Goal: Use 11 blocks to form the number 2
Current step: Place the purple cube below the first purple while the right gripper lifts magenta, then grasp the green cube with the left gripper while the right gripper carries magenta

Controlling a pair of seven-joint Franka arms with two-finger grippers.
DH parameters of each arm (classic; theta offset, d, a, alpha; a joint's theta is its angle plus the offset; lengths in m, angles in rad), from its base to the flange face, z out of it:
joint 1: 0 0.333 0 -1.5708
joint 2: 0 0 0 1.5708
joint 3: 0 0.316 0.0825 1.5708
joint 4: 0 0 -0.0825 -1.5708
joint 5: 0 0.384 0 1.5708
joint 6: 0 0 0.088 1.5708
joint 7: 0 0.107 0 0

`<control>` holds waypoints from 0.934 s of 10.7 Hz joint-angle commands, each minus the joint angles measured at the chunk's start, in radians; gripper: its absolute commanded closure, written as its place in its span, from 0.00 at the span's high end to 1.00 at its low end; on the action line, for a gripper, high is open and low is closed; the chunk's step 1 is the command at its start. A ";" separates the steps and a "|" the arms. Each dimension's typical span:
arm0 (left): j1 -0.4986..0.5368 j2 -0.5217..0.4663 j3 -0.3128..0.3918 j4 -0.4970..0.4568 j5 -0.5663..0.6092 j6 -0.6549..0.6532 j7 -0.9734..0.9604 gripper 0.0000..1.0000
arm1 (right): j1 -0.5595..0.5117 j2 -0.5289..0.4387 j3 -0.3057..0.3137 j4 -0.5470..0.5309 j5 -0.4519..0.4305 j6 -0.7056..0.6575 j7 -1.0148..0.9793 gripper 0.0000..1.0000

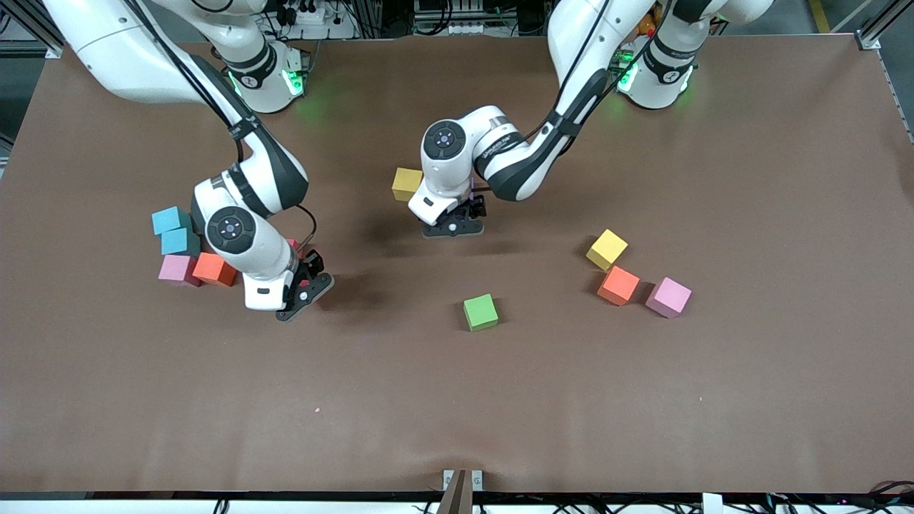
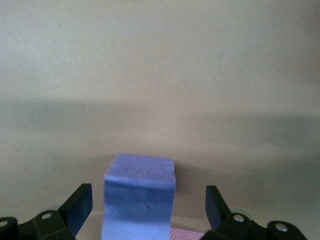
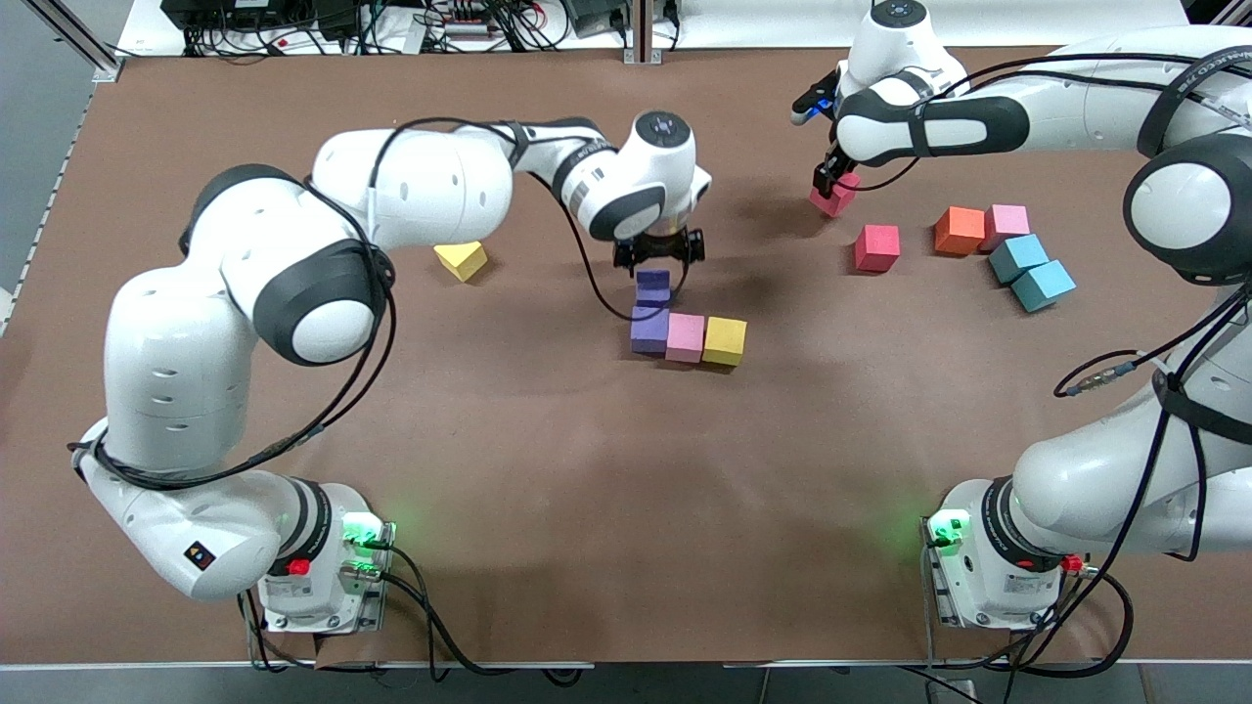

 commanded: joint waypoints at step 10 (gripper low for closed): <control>0.144 0.159 0.143 0.248 -0.002 0.061 -0.137 1.00 | 0.335 -0.010 -0.015 0.032 0.111 0.038 0.905 0.06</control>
